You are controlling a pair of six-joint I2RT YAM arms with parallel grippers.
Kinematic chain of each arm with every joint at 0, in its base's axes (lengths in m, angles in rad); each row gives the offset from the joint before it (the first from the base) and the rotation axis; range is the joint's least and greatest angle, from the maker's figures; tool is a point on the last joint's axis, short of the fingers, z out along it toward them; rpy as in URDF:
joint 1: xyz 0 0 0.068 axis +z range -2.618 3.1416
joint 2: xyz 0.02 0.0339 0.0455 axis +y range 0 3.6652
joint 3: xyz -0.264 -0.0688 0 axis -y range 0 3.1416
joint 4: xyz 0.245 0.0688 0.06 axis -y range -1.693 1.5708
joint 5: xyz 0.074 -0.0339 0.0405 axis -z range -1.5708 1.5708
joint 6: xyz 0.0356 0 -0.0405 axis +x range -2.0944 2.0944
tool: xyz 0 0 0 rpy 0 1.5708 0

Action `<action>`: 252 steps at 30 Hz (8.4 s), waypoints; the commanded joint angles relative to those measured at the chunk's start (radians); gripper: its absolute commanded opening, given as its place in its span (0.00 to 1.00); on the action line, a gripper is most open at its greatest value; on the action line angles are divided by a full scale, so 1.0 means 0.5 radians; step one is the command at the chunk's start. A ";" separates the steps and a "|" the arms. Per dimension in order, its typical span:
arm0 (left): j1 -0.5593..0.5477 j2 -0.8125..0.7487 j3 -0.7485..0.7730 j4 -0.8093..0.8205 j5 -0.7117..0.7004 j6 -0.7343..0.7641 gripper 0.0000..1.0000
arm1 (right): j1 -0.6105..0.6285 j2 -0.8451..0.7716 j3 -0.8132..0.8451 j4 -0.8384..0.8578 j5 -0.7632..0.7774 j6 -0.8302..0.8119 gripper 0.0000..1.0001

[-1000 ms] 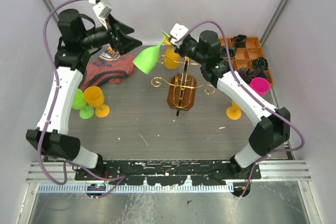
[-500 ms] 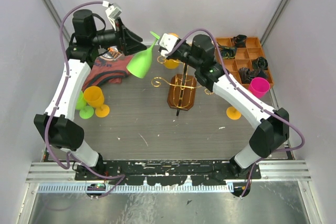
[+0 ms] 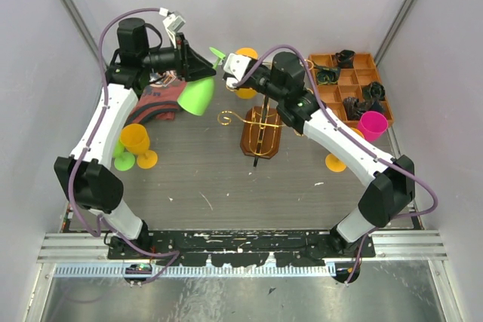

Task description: Place the wine glass upside down on the wine glass rack

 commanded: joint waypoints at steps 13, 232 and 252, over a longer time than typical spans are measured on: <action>-0.066 0.045 -0.039 -0.058 -0.035 0.057 0.12 | 0.022 -0.100 -0.022 0.240 0.041 -0.022 0.03; -0.686 -0.828 -1.817 1.791 -3.036 0.600 0.75 | -1.442 -0.315 -0.140 -1.054 0.961 1.900 0.69; -0.603 -0.587 -1.132 1.287 -2.983 0.555 0.78 | -1.654 -0.389 -0.389 -1.589 0.992 1.907 0.72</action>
